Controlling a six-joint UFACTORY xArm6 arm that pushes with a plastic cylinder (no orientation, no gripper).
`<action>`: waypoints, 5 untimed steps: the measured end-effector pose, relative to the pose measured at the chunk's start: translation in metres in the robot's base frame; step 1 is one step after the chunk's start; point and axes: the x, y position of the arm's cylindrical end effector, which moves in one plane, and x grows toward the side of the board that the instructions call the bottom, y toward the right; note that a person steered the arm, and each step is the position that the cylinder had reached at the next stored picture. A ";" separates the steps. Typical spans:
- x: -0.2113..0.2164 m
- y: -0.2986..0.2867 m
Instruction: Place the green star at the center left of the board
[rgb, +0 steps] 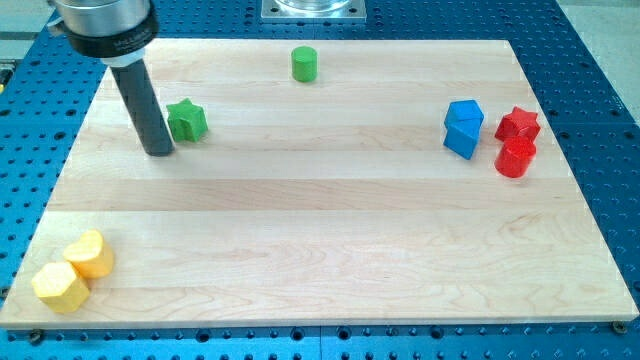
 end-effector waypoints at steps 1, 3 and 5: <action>0.012 0.017; 0.011 0.114; -0.033 0.056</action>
